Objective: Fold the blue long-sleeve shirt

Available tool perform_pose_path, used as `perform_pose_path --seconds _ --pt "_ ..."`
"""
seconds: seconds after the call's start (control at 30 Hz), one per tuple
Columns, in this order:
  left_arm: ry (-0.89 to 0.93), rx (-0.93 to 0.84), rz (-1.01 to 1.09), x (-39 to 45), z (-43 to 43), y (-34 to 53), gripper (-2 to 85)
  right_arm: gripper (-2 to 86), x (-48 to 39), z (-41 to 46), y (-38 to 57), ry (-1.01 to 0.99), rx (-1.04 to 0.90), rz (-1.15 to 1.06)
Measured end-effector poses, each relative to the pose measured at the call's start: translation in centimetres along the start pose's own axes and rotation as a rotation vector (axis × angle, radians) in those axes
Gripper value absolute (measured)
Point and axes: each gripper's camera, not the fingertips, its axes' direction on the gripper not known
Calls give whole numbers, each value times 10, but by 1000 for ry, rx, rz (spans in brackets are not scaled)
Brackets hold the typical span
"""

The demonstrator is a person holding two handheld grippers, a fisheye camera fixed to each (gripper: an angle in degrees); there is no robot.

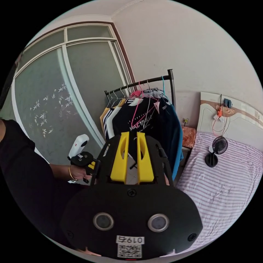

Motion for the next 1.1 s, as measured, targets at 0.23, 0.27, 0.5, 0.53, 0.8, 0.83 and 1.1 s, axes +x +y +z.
perform_pose_path --seconds 0.23,0.27,0.5,0.53,0.8,0.83,1.1 --pt "24 106 73 -72 -64 -27 8 86 -11 42 -67 227 71 -14" --pt "22 107 86 -77 -68 -29 8 88 -13 52 -84 278 71 -24" --pt "-116 122 208 -112 -112 -33 8 93 -42 154 -171 730 -2 -192" --pt "-118 119 227 -116 -117 -31 8 92 -45 165 -177 762 -10 -206" --pt "-160 165 427 -125 -155 -19 9 64 -55 280 -231 930 -73 -255" --pt "-167 189 447 -127 -162 -16 9 69 -55 285 -233 930 -87 -253" --pt "-44 224 406 -150 -191 -2 8 66 -68 360 -255 1138 -222 -375"
